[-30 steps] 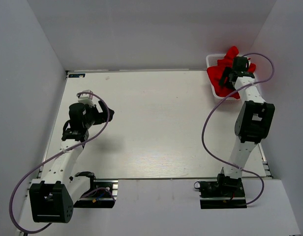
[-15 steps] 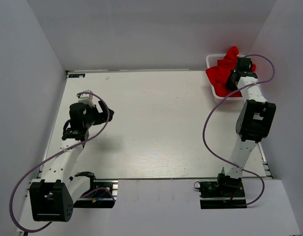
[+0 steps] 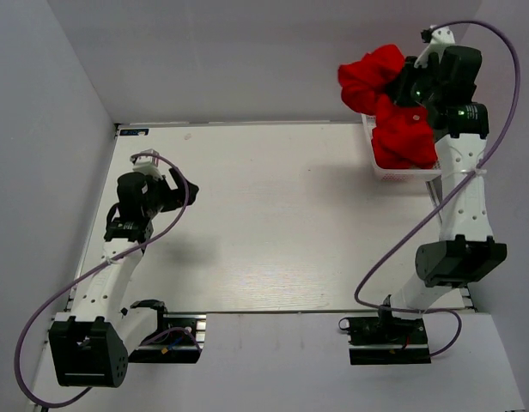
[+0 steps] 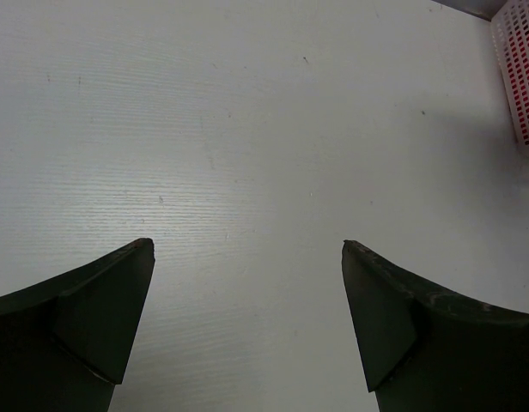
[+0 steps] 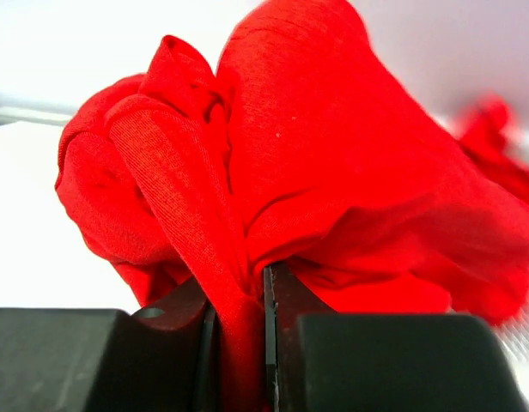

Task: Fold and stack the t-shirts
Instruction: Grab crumpled tshirt from bin with the right arm, then move the tshirt to the center of the board, then flatten out the tshirt

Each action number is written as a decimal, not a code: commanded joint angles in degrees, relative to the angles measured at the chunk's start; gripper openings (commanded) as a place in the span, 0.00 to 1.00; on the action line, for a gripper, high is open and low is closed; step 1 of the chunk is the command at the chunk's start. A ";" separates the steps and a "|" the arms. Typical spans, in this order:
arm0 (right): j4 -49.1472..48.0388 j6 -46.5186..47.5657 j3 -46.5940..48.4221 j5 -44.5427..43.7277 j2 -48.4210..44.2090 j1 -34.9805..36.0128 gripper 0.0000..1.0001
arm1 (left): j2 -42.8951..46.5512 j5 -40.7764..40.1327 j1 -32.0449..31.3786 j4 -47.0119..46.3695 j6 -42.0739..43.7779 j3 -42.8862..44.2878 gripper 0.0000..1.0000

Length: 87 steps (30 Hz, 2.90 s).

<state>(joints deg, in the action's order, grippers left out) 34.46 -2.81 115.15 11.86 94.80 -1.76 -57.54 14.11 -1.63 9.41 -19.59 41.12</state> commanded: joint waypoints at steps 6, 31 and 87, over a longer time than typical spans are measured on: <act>-2.11 2.55 6.22 14.67 0.90 17.30 0.00 | 3.92 -0.49 -0.22 5.00 -1.40 4.14 1.00; -20.66 -18.36 -74.36 -15.64 -33.90 25.76 0.90 | -4.68 9.78 -2.23 1.78 -4.58 -1.48 1.00; -29.90 -16.19 -67.46 -32.39 -35.22 43.60 0.00 | -14.71 -12.43 -28.96 2.45 1.04 21.60 0.00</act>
<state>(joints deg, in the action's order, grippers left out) 8.23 -25.41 38.72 -10.09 61.32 42.06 -76.84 5.69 -30.30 11.27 -21.63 52.82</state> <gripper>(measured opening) 0.023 0.022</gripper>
